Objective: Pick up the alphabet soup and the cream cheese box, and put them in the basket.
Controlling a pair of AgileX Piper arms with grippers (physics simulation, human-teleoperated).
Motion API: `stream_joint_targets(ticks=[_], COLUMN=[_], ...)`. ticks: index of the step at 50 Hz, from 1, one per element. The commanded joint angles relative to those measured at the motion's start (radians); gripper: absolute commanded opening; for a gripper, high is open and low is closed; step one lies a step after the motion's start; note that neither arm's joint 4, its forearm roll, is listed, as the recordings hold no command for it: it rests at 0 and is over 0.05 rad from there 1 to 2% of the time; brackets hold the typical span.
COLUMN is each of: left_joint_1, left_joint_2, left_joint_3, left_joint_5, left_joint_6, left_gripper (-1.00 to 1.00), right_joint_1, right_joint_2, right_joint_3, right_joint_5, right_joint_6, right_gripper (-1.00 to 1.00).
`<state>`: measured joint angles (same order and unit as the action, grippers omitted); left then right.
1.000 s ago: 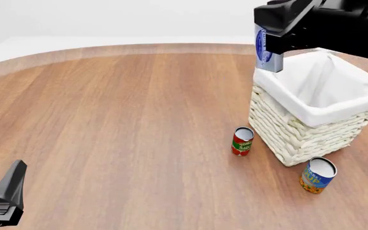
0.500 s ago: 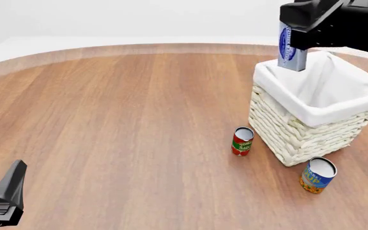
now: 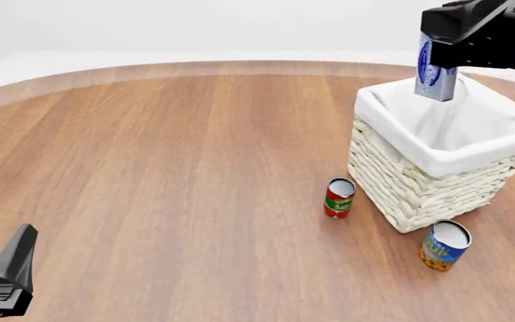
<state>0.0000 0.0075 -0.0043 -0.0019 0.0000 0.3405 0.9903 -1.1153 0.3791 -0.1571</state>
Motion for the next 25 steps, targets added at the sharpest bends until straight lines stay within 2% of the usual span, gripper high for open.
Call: stream_joint_targets(ticks=[1, 25], left_joint_1=[0.000, 0.000], left_joint_2=[0.000, 0.000], left_joint_3=[0.000, 0.000], left_joint_5=[0.000, 0.000], left_joint_6=[0.000, 0.000], left_gripper=[1.00, 1.00], right_joint_1=[-0.053, -0.163], right_joint_2=[0.000, 0.036], right_joint_3=[0.006, 0.063], right_joint_5=[-0.001, -0.041], right_joint_6=[0.013, 0.026], right_gripper=[-1.00, -1.00])
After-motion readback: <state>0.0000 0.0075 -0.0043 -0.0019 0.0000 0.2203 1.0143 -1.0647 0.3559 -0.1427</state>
